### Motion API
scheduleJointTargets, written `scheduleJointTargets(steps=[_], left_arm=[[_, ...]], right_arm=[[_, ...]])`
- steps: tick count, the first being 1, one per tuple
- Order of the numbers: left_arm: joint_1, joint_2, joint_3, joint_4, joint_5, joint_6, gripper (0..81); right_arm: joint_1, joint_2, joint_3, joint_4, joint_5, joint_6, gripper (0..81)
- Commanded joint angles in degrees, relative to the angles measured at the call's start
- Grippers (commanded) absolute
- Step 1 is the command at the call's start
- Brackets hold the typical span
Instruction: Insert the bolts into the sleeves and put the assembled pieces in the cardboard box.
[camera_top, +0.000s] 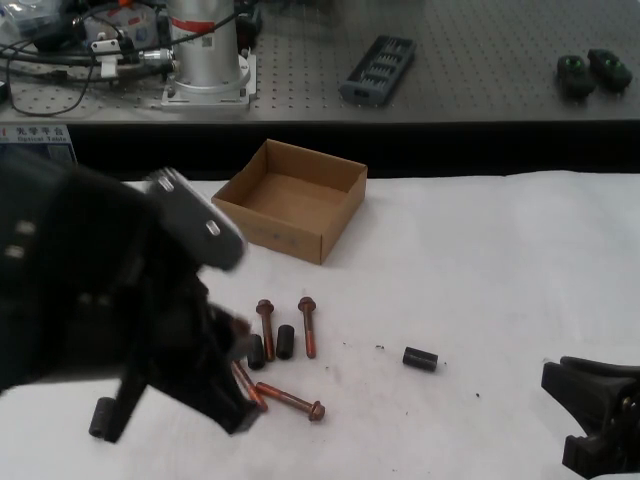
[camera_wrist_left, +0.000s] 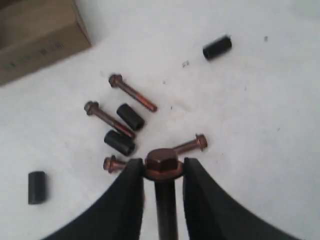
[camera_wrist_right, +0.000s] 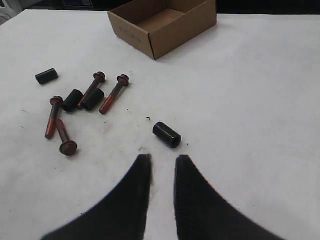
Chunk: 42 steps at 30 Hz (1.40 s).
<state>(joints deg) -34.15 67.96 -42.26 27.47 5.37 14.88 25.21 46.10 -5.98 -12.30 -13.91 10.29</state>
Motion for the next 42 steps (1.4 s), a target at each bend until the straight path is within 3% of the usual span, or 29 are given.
scheduleJointTargets(steps=[1,6,11,15,19,24,29,34,38,42], left_arm=[[0.1,-9.3,1.6,-6.1,3.5,-6.8,0.6],[0.1,-20.0,11.3,-21.4,7.4,-13.9,0.6],[0.1,-29.0,21.6,-30.3,6.1,-15.6,0.6],[0.1,-32.5,27.7,-35.3,1.2,-20.2,0.6],[0.1,-34.1,33.1,-42.8,0.8,-20.9,0.6],[0.1,-34.1,37.7,-48.8,0.8,-20.9,0.6],[0.1,-34.1,39.8,-50.4,0.8,-22.5,0.6],[0.1,-34.0,39.8,-50.0,0.8,-22.5,0.6],[0.1,-34.0,39.8,-48.4,0.8,-22.2,0.6],[0.1,-34.0,39.8,-48.1,0.8,-22.2,0.6]], right_arm=[[0.0,0.1,-0.3,-0.5,-1.6,0.0,15.1],[0.0,0.1,-2.9,3.4,-7.6,0.0,15.1],[0.3,0.1,-9.1,14.0,-7.7,-1.0,15.1],[0.6,0.1,-14.4,20.6,-7.5,-1.0,15.1],[2.6,0.4,-20.3,26.4,-3.9,-1.2,15.1],[5.2,5.1,-31.2,38.8,1.5,-8.0,15.1],[6.2,14.7,-40.2,45.1,1.8,-15.4,15.1],[6.2,25.3,-45.5,48.8,2.0,-28.9,15.1],[6.2,34.8,-49.9,53.9,8.3,-36.3,15.1],[6.3,43.8,-54.8,58.4,12.2,-38.7,15.1]])
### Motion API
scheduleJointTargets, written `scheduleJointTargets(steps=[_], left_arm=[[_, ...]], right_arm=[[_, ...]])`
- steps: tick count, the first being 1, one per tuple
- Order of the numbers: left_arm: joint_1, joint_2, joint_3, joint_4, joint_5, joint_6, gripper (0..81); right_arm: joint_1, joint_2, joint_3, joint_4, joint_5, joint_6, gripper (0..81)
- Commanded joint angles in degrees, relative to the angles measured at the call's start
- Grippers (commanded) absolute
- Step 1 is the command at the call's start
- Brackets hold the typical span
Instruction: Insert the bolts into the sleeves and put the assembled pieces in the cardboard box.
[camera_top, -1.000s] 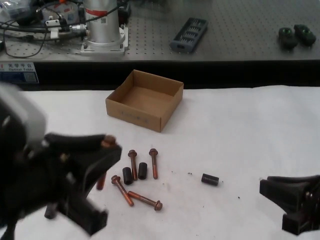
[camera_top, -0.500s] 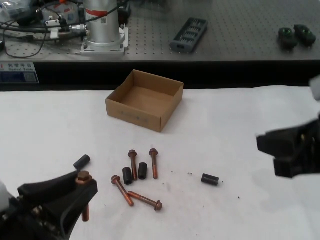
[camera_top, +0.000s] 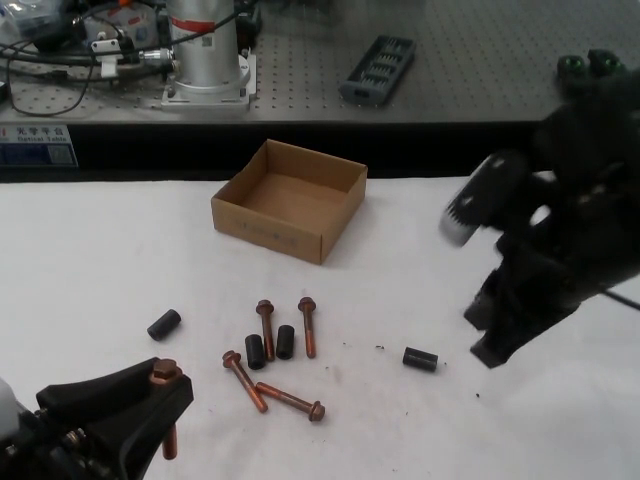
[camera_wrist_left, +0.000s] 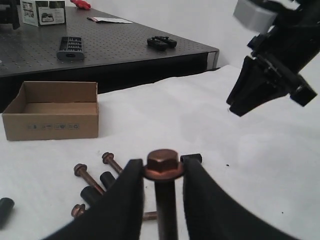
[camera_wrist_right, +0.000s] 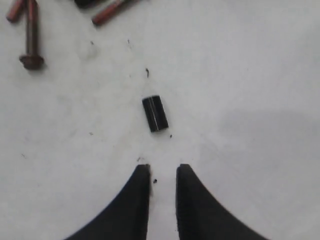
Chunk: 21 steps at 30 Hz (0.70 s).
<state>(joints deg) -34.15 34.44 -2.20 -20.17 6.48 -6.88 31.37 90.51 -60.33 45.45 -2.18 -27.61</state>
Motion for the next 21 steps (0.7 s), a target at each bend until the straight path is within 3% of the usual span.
scheduleJointTargets(steps=[1,5,11,15,21], left_arm=[[0.1,-0.4,-0.3,-0.5,-0.3,-0.5,0.6],[0.1,-0.4,-0.3,-0.5,-0.3,0.1,0.6],[0.1,-0.4,-0.3,-0.5,-0.3,0.4,0.6],[0.1,-0.3,-0.3,-0.5,-0.3,0.4,0.6],[0.1,-0.3,-0.3,-0.5,-0.3,0.4,0.6]], right_arm=[[0.1,1.1,-1.5,1.5,0.6,-1.1,15.1],[0.1,5.9,-5.2,3.0,0.3,-1.7,16.3],[0.1,9.6,-6.9,1.3,0.3,-2.8,32.1],[0.8,10.8,-6.9,0.1,0.8,-6.1,29.5],[4.4,10.9,-6.9,-2.4,8.0,-11.3,27.6]])
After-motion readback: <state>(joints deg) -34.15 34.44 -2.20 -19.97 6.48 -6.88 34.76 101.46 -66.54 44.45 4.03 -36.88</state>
